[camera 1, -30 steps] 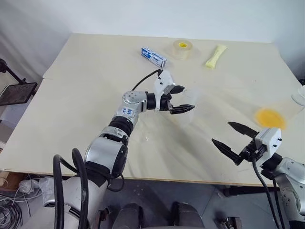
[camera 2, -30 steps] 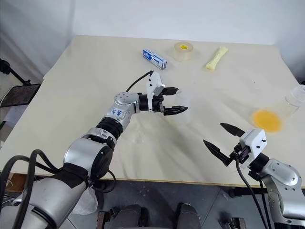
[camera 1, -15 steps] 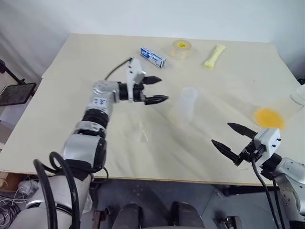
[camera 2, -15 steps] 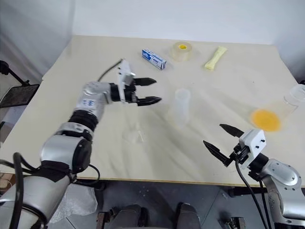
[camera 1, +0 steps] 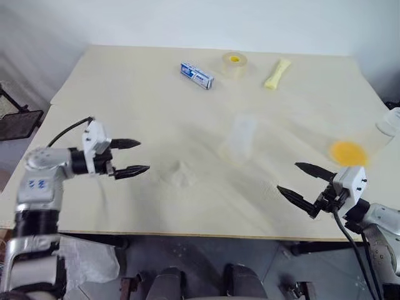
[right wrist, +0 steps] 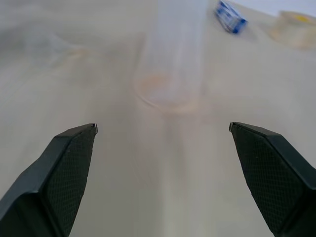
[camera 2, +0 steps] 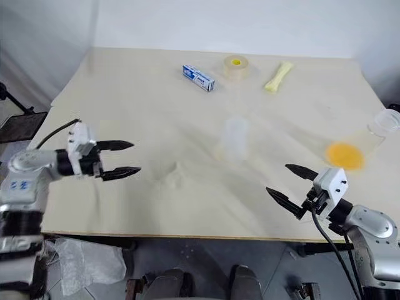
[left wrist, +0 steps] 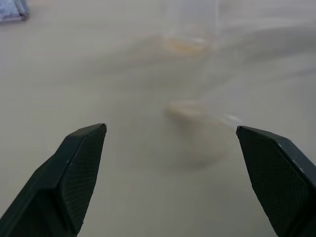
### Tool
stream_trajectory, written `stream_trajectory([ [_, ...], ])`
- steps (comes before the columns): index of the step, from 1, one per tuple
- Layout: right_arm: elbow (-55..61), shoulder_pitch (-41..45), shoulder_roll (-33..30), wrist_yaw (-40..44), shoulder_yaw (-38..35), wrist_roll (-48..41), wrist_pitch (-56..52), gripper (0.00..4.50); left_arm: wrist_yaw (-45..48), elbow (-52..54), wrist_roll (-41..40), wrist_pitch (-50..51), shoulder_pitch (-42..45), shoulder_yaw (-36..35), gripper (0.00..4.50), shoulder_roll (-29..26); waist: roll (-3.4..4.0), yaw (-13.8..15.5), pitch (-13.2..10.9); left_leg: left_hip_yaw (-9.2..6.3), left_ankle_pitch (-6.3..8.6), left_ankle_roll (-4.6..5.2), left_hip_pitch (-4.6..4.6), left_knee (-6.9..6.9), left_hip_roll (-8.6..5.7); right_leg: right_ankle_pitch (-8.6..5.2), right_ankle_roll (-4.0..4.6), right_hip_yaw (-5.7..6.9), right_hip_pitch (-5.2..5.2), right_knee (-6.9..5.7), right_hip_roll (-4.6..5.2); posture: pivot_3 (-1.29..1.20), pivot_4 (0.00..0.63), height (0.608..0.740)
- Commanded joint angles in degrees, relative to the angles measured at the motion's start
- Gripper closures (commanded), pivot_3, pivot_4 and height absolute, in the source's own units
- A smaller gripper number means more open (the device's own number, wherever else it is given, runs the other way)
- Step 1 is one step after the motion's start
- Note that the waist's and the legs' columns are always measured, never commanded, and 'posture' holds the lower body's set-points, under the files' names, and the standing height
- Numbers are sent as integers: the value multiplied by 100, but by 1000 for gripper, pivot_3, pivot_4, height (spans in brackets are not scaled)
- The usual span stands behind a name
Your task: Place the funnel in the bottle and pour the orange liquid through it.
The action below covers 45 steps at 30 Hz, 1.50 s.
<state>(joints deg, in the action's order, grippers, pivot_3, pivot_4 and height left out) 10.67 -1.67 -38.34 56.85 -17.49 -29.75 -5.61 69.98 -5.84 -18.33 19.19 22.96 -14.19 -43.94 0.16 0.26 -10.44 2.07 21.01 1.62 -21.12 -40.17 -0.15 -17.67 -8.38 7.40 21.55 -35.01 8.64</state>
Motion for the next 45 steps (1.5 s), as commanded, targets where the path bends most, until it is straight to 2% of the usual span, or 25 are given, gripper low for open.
stream_trajectory([
  [1,-12,83,-246,342,30,-149,-123,0,-307,1142,-385,534,-939,-628,13,-273,1,28,0,-1,0,1,3,0,0,0,0,-3,-1,-2,0,0,150,740],
  [5,-266,230,-330,559,176,3,3,0,-638,1993,-585,891,-1968,-1086,13,-318,1,104,0,-1,0,1,3,-1,0,-1,1,-5,-5,6,-1,0,150,740],
  [9,-492,461,-278,645,331,103,66,0,-1052,2498,-756,951,-2142,-1010,13,-110,1,141,0,-2,0,1,4,-2,-4,-1,2,-17,-8,7,0,0,150,740],
  [15,-739,735,-212,681,485,202,160,0,-1690,2584,-367,769,-1460,38,13,220,4,110,2,4,0,1,6,0,-6,-1,2,-19,-6,5,-2,0,150,740],
  [19,-783,763,-174,663,541,240,223,0,-1765,2396,-159,630,-1093,633,13,297,5,110,2,11,0,1,6,0,-6,-1,2,-19,-4,5,-5,0,150,740],
  [25,-502,426,-157,508,452,259,188,0,-1802,1541,604,120,-142,1722,13,540,7,156,4,13,0,1,2,-3,-11,-1,1,-17,-3,6,-6,0,150,740],
  [38,-159,56,-116,177,410,253,207,0,-1172,435,1447,-468,1288,2633,13,409,7,131,4,23,0,0,2,0,-18,-1,1,-13,2,9,-11,0,150,740],
  [45,-113,-35,-55,37,453,290,254,0,-895,-175,1716,-882,1936,2950,13,642,6,124,4,24,0,1,1,-1,-20,-1,1,-12,2,9,-12,0,150,740],
])
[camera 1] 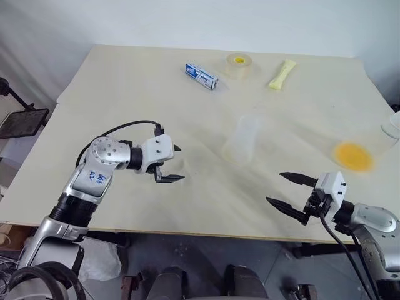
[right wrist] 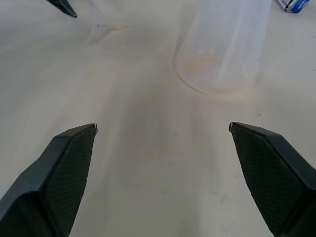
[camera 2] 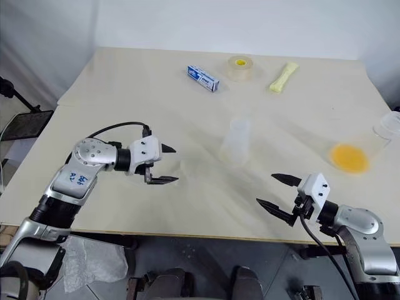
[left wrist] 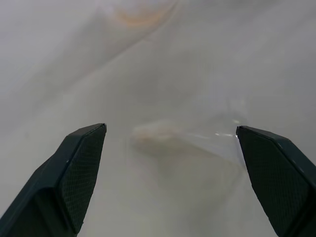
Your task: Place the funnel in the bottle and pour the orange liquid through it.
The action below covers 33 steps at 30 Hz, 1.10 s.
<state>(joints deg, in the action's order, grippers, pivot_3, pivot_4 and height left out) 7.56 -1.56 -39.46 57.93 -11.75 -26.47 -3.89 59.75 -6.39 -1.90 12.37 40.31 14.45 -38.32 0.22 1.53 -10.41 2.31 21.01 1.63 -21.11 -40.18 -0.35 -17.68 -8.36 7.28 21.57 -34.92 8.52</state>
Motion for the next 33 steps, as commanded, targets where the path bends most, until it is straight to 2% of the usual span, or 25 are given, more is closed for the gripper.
stream_trajectory([
  [1,202,-53,71,-95,-114,-30,88,0,191,-191,82,-224,274,127,13,126,0,-3,0,0,0,0,0,0,0,0,0,0,0,0,0,0,150,740],
  [4,218,-71,109,-161,-102,-9,99,0,336,-354,129,-237,451,245,13,243,0,0,0,0,0,0,-1,0,-1,0,0,4,0,-1,0,0,150,740],
  [5,225,-75,119,-182,-101,-5,97,0,328,-423,162,-274,503,268,420,282,0,-1,0,0,0,0,-2,-1,-1,0,0,4,0,0,0,0,150,740],
  [7,238,-92,130,-210,-104,1,102,0,363,-530,225,-337,574,314,931,312,0,-2,0,0,0,0,-2,-1,-2,0,0,4,0,-1,0,0,150,740],
  [11,245,-130,143,-255,-124,22,126,0,467,-690,268,-466,647,333,2307,363,0,-3,0,-1,0,0,-2,-1,-1,0,0,6,0,-1,-1,0,150,740],
  [18,191,-117,137,-309,-168,47,167,0,570,-896,229,-610,805,273,4452,418,0,4,0,-4,0,0,-4,-3,0,0,0,7,0,-2,1,0,150,740],
  [25,146,-38,127,-354,-161,50,185,0,627,-871,-136,18,1021,-167,4493,369,0,-8,0,-4,0,0,-2,-3,0,0,0,8,-1,-3,0,0,150,740],
  [28,105,30,122,-362,-168,32,192,0,703,-715,-675,935,1268,-563,4493,402,0,-5,0,-6,0,0,-4,-4,1,0,0,9,0,-3,0,0,150,740],
  [33,86,166,164,-402,-232,-82,164,0,564,-662,-1312,1788,1699,-1130,4493,462,-1,-8,-1,-14,0,0,-7,-9,5,0,0,10,-1,-6,2,0,150,740],
])
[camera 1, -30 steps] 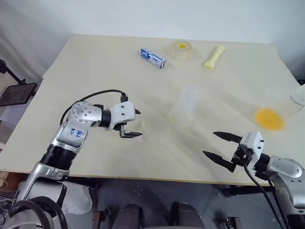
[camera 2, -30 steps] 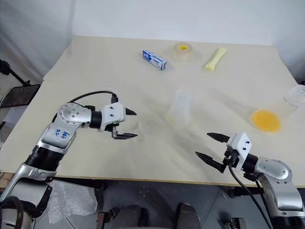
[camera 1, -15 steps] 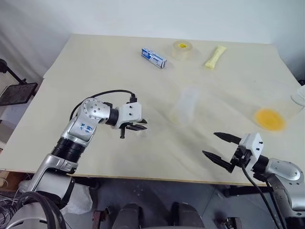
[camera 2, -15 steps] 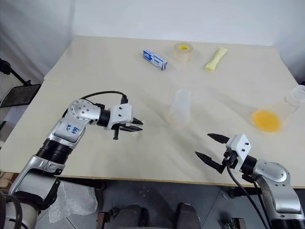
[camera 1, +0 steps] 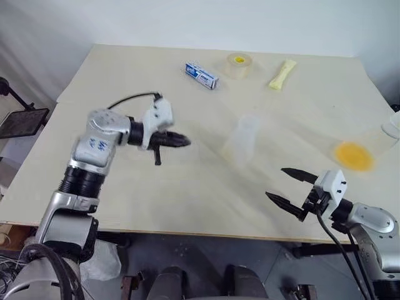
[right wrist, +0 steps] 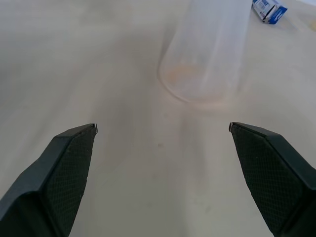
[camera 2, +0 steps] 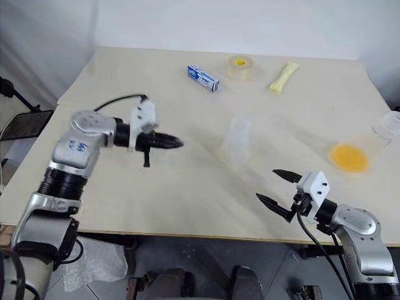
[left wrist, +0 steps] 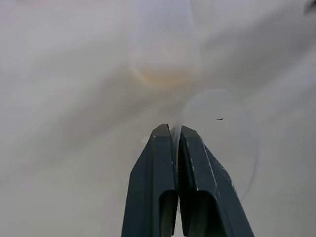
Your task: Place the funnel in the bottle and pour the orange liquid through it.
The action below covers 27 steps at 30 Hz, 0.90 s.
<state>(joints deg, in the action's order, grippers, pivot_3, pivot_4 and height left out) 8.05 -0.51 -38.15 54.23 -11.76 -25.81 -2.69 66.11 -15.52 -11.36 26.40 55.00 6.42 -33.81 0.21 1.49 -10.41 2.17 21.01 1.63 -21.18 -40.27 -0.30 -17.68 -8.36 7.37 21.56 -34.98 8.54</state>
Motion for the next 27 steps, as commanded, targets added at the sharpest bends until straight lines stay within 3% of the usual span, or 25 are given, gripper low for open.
stream_trajectory([
  [1,50,81,42,-46,-248,-186,24,0,-99,257,-445,466,262,-398,4493,20,0,-7,0,0,0,0,0,0,-1,0,0,0,0,-1,0,0,150,740],
  [6,205,250,-20,-43,-362,-450,-158,0,-569,-141,-1053,1698,1037,-966,4493,149,-5,4,-3,0,0,0,0,-1,-1,0,0,1,0,-3,-1,0,150,740],
  [15,596,568,-50,-79,-376,-615,-428,0,-617,-1717,-1292,3173,2404,-790,4493,574,-10,-10,-6,-4,0,0,-3,-4,-7,0,-1,6,0,-5,-2,0,150,740],
  [27,803,549,-102,-49,-412,-590,-480,0,710,-4562,-628,3193,3962,32,4493,1042,-11,-20,-7,49,0,0,-7,5,-14,0,-1,11,6,-1,-2,0,150,740],
])
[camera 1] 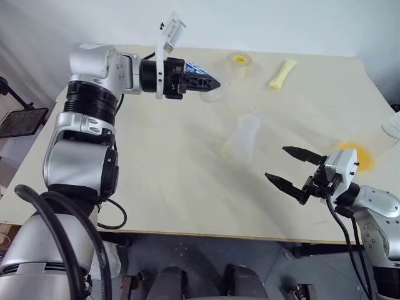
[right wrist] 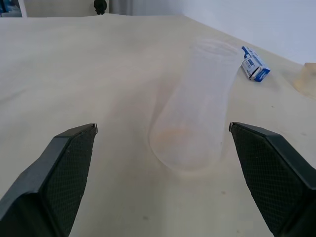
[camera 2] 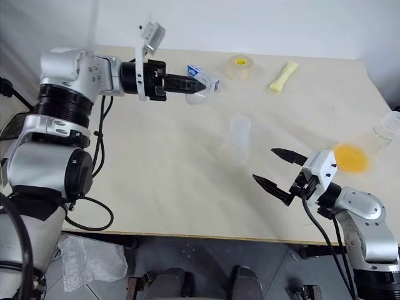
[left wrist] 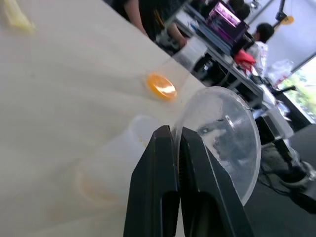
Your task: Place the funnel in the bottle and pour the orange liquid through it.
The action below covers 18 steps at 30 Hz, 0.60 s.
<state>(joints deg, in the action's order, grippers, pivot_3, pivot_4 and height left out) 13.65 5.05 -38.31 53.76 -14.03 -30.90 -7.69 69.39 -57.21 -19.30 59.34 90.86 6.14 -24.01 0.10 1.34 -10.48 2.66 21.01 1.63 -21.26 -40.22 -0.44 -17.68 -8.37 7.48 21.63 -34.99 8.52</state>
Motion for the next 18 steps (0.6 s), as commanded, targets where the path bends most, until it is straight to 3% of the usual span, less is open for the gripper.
stream_trajectory([
  [1,250,-9,-86,-2,-187,-85,19,0,474,-526,225,-148,437,81,4493,94,0,-6,0,2,0,0,0,1,1,0,0,-1,3,-1,0,0,150,740],
  [11,279,-114,-51,-102,-257,-40,67,0,564,-1432,653,-723,871,-179,4493,489,-5,3,-3,8,0,0,-2,2,2,0,0,-3,8,-1,1,0,150,740],
  [18,475,-362,6,-294,-286,-20,114,0,91,-1648,727,-1170,871,-581,4493,775,-5,6,-3,7,0,0,-2,2,3,0,0,-3,9,-2,2,0,150,740],
])
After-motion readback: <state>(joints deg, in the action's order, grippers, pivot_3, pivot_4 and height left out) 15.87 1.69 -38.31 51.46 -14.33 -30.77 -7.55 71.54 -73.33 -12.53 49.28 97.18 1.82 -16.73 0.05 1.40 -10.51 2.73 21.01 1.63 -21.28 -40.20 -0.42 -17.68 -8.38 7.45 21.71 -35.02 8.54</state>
